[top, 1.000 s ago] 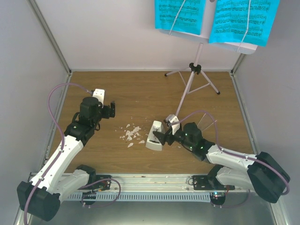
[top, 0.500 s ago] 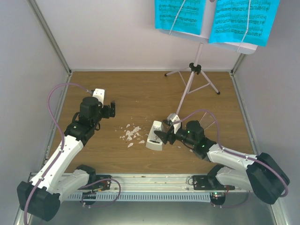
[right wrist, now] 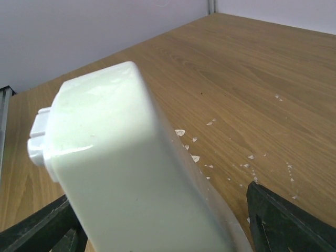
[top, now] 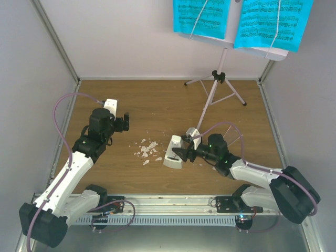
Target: Pack up the instrument practice props
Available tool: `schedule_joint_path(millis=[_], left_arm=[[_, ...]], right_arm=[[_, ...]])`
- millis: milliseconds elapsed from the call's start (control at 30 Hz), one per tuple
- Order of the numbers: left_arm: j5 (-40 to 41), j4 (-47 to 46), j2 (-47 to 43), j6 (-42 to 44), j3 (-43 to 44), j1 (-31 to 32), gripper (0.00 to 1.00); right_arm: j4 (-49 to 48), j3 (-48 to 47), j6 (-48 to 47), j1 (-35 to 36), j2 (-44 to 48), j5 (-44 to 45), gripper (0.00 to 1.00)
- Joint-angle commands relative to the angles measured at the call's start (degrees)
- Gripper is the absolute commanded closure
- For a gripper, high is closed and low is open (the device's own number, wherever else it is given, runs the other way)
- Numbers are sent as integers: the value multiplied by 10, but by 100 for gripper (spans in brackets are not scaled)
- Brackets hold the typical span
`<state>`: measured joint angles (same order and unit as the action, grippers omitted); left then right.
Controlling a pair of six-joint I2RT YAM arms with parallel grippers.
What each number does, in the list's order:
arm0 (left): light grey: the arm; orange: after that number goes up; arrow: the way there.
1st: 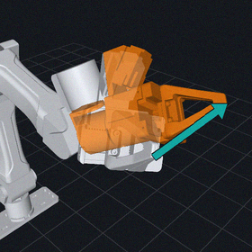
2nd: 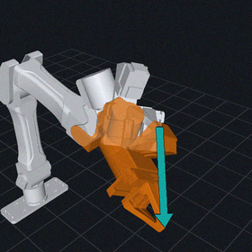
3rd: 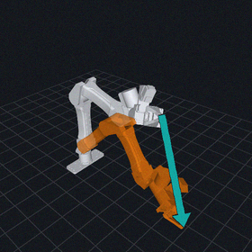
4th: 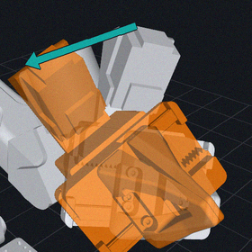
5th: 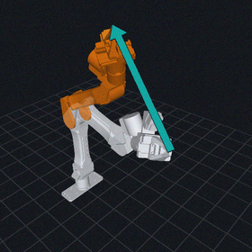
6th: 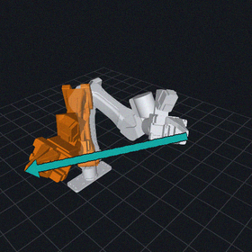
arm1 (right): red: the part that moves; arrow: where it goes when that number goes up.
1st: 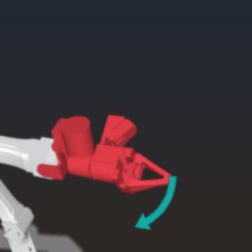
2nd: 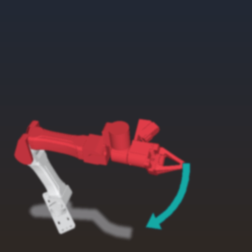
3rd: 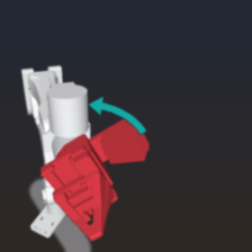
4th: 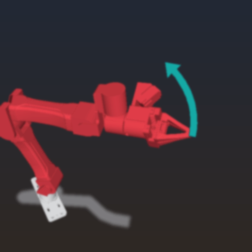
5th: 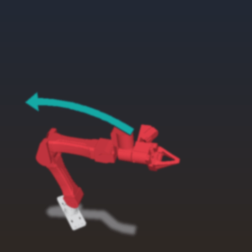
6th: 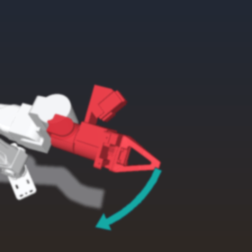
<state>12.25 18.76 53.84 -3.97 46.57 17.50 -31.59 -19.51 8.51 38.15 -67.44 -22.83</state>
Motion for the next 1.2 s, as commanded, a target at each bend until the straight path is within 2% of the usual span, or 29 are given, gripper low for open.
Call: schedule_joint_path(millis=[0, 100, 267, 433, 533, 633, 667, 733, 833, 967, 1167], left_arm=[[-4, -31, 1, 3, -9, -3, 1], [-7, -32, 0, 4, -9, -3, 1], [-11, -33, 0, 5, -10, -3, 1], [-94, -45, 1, 12, -9, 5, 1], [-101, -20, 26, -21, 24, 59, 1], [-99, 2, 67, -86, 63, 154, 1], [-116, 1, 102, -138, 90, 221, 1], [-134, -6, 133, -173, 117, 265, 1], [-142, -4, 177, -207, 161, 305, 1], [-138, 19, 224, -225, 195, 327, 1], [-136, 41, 259, -254, 205, 348, 5]], right_arm=[[-32, -6, -15, -9, -12, -33, 18], [-33, -10, -28, -15, -19, -50, 13], [-41, -13, -45, -40, -30, -99, 12], [-6, -32, -66, -49, -35, -110, 3], [7, -33, -65, -50, -20, -98, 1], [12, -25, -59, -50, 5, -87, 0], [22, -22, -58, -50, 18, -80, 0], [30, -20, -58, -50, 27, -78, 0], [34, -14, -54, -50, 38, -77, 0], [36, -4, -49, -50, 57, -74, 1], [47, 4, -50, -50, 71, -57, 0]])
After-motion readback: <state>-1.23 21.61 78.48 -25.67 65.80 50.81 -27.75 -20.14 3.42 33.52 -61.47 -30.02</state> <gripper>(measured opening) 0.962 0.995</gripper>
